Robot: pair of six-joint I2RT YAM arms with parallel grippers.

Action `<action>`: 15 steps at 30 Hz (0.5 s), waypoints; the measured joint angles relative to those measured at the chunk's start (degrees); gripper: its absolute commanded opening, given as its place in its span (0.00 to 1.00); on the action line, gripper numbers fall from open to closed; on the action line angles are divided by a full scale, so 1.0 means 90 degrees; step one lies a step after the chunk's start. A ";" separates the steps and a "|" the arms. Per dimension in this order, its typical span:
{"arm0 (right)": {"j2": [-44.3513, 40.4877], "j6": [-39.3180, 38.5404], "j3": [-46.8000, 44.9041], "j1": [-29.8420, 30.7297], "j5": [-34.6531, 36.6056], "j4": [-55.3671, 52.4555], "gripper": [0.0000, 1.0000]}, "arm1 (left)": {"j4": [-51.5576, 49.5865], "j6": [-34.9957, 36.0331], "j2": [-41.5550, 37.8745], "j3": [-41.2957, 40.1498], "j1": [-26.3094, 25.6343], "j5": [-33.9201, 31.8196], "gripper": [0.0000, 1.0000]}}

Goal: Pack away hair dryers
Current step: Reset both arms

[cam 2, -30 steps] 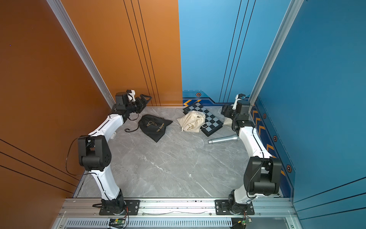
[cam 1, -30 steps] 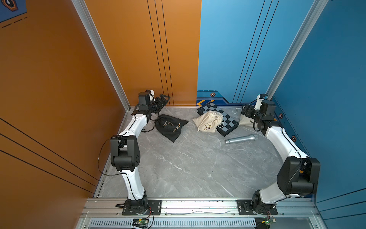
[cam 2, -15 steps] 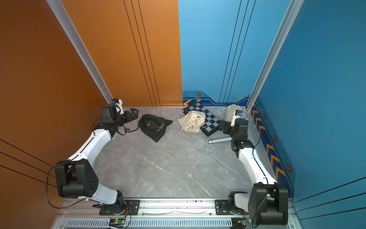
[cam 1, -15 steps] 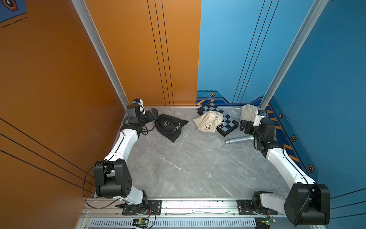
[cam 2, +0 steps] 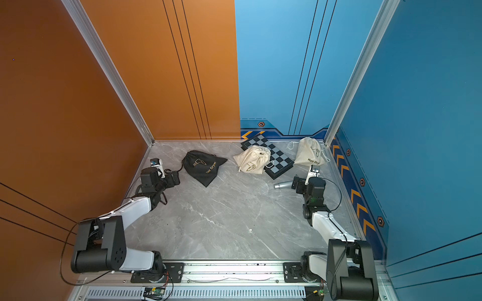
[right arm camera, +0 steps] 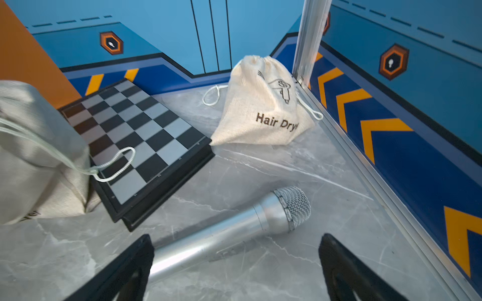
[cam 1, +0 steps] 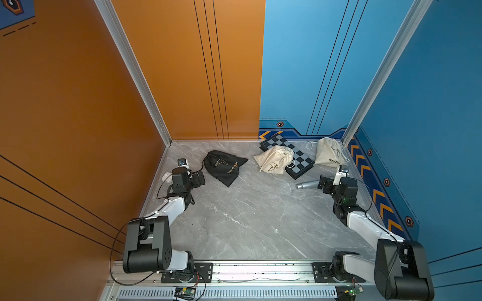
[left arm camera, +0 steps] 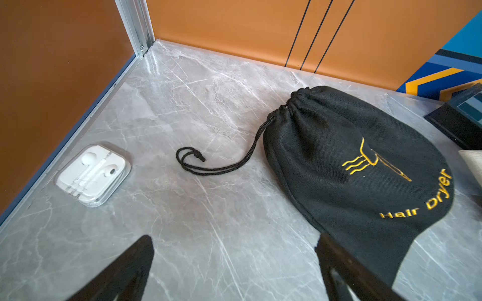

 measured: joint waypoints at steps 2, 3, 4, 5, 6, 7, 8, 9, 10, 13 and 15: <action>0.0202 0.0007 0.0010 -0.0165 -0.0117 0.0056 1.00 | 0.0357 0.0022 0.0044 -0.0109 0.0032 0.0002 0.98; 0.0282 0.0017 0.0015 -0.0240 -0.0192 0.0073 1.00 | 0.0576 0.0034 0.0032 -0.0199 0.0051 0.0002 0.98; 0.0342 0.0036 0.0015 -0.0294 -0.0253 0.0095 1.00 | 0.0724 0.0061 0.0032 -0.0262 0.0078 0.0010 0.98; 0.0389 0.0053 0.0015 -0.0330 -0.0335 0.0121 1.00 | 0.0845 0.0092 0.0032 -0.0313 0.0104 0.0024 0.98; 0.0432 0.0056 0.0015 -0.0335 -0.0384 0.0182 1.00 | 0.0952 0.0124 0.0032 -0.0347 0.0126 0.0039 0.98; 0.0478 0.0053 0.0007 -0.0311 -0.0418 0.0301 1.00 | 0.1027 0.0151 0.0032 -0.0357 0.0141 0.0058 0.98; 0.0544 0.0049 -0.0024 -0.0260 -0.0440 0.0495 1.00 | 0.1129 0.0185 0.0032 -0.0367 0.0155 0.0078 0.98; 0.0622 0.0044 -0.0083 -0.0182 -0.0440 0.0716 1.00 | 0.1246 0.0192 0.0032 -0.0381 0.0158 0.0080 0.98; 0.0690 0.0019 -0.0126 -0.0109 -0.0440 0.0826 1.00 | 0.1345 0.0209 0.0032 -0.0396 0.0155 0.0092 0.98; 0.0877 -0.0049 -0.0168 0.0073 -0.0442 0.0937 1.00 | 0.1591 0.0262 0.0027 -0.0469 0.0155 0.0134 0.98; 0.0894 -0.0104 -0.0228 0.0182 -0.0418 0.1112 1.00 | 0.1637 0.0347 -0.0017 -0.0551 0.0104 0.0136 0.98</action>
